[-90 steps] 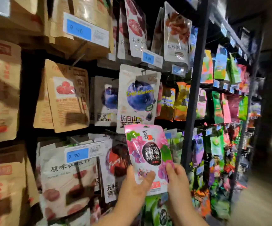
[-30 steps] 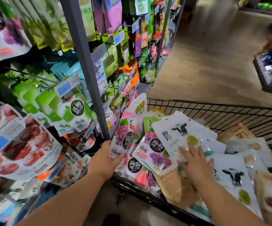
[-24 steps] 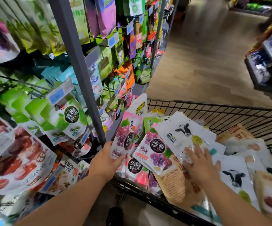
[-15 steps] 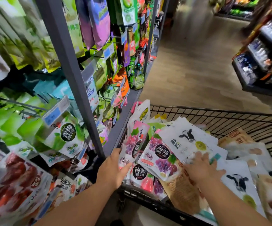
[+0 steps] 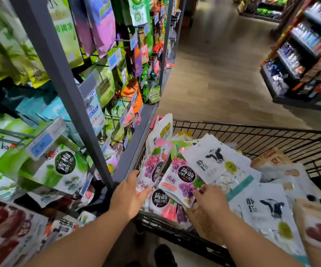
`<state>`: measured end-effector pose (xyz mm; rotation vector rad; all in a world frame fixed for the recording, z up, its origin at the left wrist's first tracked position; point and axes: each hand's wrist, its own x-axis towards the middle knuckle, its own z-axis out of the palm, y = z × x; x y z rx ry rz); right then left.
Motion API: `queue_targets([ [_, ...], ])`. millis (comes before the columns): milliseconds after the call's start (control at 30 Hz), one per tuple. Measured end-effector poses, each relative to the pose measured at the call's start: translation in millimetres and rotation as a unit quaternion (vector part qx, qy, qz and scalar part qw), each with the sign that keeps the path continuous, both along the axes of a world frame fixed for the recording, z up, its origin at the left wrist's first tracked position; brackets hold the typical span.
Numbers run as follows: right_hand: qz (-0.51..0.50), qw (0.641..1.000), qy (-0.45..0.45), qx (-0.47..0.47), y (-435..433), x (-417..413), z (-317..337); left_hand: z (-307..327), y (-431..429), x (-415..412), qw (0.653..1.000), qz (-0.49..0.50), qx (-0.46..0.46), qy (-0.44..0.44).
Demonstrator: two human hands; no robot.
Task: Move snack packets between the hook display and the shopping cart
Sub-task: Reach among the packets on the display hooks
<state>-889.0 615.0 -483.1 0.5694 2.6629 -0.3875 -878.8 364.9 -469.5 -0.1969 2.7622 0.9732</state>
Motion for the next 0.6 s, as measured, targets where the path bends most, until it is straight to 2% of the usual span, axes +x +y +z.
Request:
queue_targets([
  [67, -0.009, 0.999, -0.041, -0.001, 2.0, -9.5, -2.1, -1.1, 1.5, 0.1, 1.0, 0.012, -0.002, -0.011],
  [267, -0.067, 0.987, -0.113, -0.093, 5.0, -38.9, -3.6, -3.1, 2.2, 4.9, 0.999, 0.031, -0.011, -0.007],
  [500, -0.149, 0.964, -0.125, -0.182, 11.2, -50.5, -15.3, -2.5, 8.8, 1.6, 0.999, 0.038, -0.025, 0.01],
  [600, -0.164, 0.959, -0.135, -0.187, 11.6, -53.0, -22.7, -4.7, 7.8, 0.0, 0.999, 0.032, -0.018, 0.026],
])
